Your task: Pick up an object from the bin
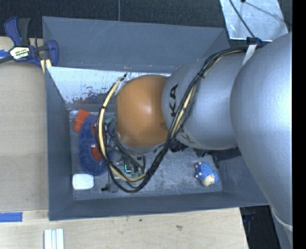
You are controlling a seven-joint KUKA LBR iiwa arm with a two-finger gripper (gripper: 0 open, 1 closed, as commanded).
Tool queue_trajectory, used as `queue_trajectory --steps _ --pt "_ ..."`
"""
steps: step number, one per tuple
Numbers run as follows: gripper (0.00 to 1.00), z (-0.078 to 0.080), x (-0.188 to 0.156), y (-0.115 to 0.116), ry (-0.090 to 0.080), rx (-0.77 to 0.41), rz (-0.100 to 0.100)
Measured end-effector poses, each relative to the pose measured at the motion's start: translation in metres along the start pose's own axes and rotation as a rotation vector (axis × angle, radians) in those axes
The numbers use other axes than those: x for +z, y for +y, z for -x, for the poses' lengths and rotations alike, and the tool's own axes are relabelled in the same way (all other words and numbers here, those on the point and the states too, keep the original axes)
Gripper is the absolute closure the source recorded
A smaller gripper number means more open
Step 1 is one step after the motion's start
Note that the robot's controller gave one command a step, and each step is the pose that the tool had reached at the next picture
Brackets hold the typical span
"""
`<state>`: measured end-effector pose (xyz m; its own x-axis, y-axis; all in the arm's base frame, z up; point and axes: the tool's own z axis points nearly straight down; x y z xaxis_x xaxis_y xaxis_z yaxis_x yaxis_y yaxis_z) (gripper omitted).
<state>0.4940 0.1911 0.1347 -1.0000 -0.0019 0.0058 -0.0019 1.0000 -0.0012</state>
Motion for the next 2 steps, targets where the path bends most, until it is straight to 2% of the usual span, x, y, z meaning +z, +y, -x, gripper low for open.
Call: queue_trajectory --steps 1,2 --pt "0.0 0.0819 0.0571 -0.0108 -0.009 -0.145 0.003" --pt "1.0 0.0815 0.0513 -0.0071 -0.009 -0.147 0.007"
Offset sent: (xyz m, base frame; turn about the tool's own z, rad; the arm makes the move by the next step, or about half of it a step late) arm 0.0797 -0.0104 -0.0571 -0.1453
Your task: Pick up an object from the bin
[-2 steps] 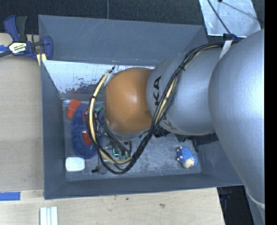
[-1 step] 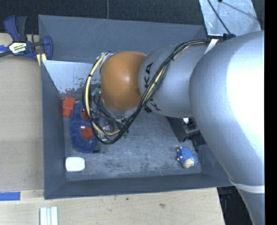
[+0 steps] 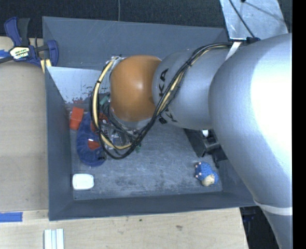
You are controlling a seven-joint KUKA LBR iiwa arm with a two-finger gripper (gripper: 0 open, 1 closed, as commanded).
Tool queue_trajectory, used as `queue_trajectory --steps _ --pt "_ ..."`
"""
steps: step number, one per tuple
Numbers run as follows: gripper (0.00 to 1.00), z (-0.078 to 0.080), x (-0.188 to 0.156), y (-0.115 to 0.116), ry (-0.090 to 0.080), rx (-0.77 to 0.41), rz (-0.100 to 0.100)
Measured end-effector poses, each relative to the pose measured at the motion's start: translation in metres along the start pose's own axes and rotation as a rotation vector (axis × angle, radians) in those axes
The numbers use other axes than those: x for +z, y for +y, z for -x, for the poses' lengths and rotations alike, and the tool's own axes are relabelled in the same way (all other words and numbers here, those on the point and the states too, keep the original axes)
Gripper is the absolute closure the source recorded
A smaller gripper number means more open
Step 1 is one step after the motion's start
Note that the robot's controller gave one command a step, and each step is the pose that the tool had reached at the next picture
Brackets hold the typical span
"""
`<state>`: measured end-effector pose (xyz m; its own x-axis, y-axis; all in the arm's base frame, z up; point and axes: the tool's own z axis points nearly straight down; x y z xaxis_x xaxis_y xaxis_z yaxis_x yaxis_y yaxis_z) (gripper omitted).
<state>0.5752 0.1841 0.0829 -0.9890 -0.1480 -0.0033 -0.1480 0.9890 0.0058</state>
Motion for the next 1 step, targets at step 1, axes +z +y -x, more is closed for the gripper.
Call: queue_trajectory --steps 1 --pt "1.0 0.0009 -0.1605 0.0239 -0.009 -0.005 -0.003"
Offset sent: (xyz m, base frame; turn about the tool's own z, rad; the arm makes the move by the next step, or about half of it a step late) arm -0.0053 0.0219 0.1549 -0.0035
